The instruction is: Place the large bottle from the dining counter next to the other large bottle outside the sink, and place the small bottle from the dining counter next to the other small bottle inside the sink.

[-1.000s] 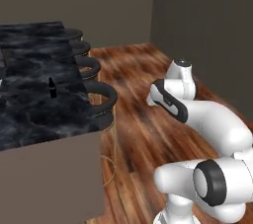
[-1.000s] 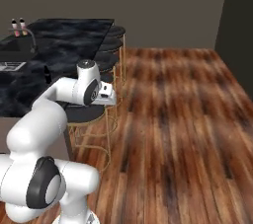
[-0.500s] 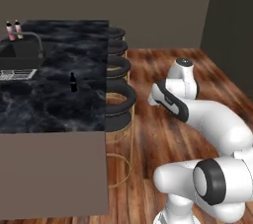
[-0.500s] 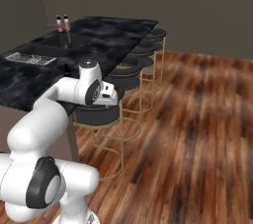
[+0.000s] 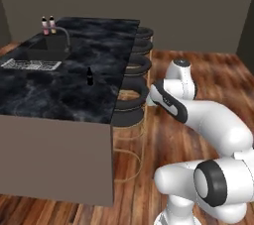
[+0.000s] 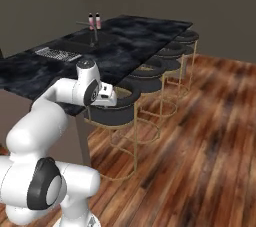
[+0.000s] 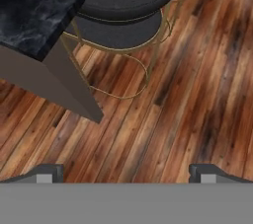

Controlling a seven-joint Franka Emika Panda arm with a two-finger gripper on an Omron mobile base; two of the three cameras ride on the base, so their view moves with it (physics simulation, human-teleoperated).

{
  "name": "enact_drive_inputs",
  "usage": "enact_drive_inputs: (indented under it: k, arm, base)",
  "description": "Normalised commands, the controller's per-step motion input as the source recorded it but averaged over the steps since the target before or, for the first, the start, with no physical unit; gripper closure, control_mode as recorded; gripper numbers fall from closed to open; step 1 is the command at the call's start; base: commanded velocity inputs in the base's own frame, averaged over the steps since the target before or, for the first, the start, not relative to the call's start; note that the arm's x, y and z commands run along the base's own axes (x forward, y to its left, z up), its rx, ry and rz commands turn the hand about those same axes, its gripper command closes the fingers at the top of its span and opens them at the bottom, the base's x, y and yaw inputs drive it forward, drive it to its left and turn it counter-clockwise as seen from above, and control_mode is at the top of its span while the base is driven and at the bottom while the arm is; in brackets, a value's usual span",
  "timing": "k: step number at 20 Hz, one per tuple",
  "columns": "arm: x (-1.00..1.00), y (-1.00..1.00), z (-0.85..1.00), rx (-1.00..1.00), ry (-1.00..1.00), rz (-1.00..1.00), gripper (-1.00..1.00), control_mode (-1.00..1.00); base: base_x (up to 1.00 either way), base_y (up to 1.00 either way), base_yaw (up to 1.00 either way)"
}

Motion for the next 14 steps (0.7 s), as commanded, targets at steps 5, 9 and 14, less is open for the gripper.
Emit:
enact_drive_inputs:
  k: [5,9,14]
  arm:
    - [0.00,0.00,0.00,0.00,0.00,0.00,-1.00,1.00]
    - [0.00,0.00,0.00,0.00,0.00,0.00,-1.00,1.00]
    - [0.00,0.00,0.00,0.00,0.00,0.00,-1.00,1.00]
  base:
    - [0.08,-0.67,0.37]
    - [0.14,-0.69,0.37]
    - [0.23,-0.70,0.39]
